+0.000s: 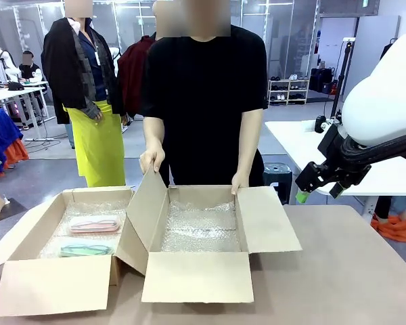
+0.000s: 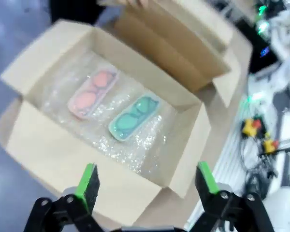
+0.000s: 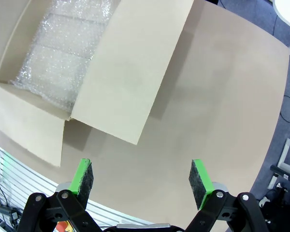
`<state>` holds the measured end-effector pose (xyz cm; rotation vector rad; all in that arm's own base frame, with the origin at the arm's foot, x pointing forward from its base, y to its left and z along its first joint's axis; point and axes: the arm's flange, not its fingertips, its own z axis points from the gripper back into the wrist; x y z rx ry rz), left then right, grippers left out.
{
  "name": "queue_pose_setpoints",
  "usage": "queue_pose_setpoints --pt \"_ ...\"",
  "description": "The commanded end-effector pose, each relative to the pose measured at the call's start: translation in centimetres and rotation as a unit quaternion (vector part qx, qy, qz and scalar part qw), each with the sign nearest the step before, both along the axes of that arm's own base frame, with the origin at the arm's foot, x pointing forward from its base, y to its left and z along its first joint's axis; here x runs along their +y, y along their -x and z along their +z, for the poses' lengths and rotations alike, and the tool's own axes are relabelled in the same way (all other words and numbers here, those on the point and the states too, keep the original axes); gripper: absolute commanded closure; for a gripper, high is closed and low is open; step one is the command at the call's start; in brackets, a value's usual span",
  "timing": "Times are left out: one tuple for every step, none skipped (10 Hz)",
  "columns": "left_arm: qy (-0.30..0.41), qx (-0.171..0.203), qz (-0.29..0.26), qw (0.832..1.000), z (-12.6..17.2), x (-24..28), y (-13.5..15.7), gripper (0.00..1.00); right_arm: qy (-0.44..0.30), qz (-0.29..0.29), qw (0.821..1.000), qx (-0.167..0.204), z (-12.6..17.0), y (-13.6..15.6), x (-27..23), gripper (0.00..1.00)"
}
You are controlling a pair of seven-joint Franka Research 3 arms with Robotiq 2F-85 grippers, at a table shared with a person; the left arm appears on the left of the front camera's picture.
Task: Pack the glasses set securely to prepare it for shipping.
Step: Position the Package Box on the left side of the table.
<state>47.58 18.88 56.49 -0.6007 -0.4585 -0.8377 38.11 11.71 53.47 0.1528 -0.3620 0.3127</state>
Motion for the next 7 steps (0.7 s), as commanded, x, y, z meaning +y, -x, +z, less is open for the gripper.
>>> queue_pose_setpoints --pt "-0.079 -0.097 -0.068 0.990 0.5 -6.0 4.2 0.00 0.003 0.010 1.000 -0.005 0.1 0.0 -0.1 0.00" --pt "-0.103 -0.119 -0.112 0.981 1.0 -9.0 5.6 0.00 0.003 0.010 1.000 -0.005 0.1 0.0 -0.1 0.00" --pt "-0.132 -0.137 -0.150 0.970 0.9 -11.6 6.8 0.00 0.003 0.010 1.000 -0.005 0.1 0.0 -0.1 0.00" --pt "-0.154 -0.152 -0.167 0.962 0.7 -13.2 7.8 0.00 0.003 0.010 1.000 -0.005 0.1 0.0 -0.1 0.00" --pt "-0.156 -0.157 -0.179 0.959 0.8 -14.6 8.7 0.00 0.003 0.010 1.000 -0.005 0.1 0.0 -0.1 0.00" --pt "-0.165 -0.160 -0.162 0.960 1.2 -15.6 9.3 0.00 0.003 0.010 1.000 -0.005 0.1 0.0 -0.1 0.00" --pt "-0.169 -0.170 -0.120 0.963 1.6 -16.3 10.0 0.00 0.003 0.010 1.000 -0.005 0.1 0.0 -0.1 0.00"
